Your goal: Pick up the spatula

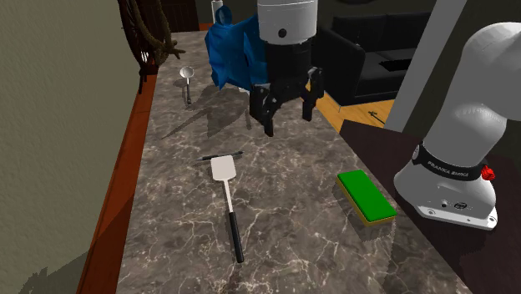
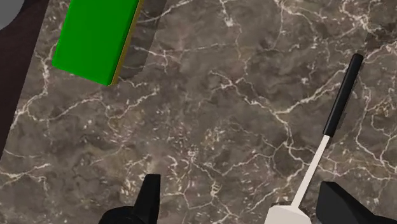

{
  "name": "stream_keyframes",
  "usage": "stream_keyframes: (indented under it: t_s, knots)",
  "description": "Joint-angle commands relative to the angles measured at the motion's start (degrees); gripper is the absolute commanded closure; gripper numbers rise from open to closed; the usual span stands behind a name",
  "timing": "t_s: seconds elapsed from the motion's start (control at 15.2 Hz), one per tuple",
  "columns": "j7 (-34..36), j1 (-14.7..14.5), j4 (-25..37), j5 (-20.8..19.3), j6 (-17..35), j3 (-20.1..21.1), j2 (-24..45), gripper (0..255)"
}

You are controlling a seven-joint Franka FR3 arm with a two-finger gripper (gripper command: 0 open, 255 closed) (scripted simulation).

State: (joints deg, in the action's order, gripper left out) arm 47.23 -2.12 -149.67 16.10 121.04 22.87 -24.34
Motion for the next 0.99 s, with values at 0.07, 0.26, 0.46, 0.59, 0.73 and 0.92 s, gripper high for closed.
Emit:
stream_keyframes:
  t_s: [0.07, 0.26, 0.46, 0.59, 0.73, 0.92]
  knots:
    - [6.02, 0.95, 1.1, -0.36, 6.96, 3.42, 6.87, 0]
    - [13.05, 2.18, 3.56, -2.94, 13.0, 6.47, 14.53, 0]
    - [21.4, 3.12, 6.81, -8.06, 18.32, 8.45, 22.74, 0]
    - [27.6, 3.07, 9.42, -12.7, 21.22, 8.73, 28.35, 0]
    - [33.81, 1.93, 12.42, -17.63, 23.49, 7.72, 33.84, 0]
    - [37.88, 0.25, 14.5, -21.08, 25.34, 6.0, 37.92, 0]
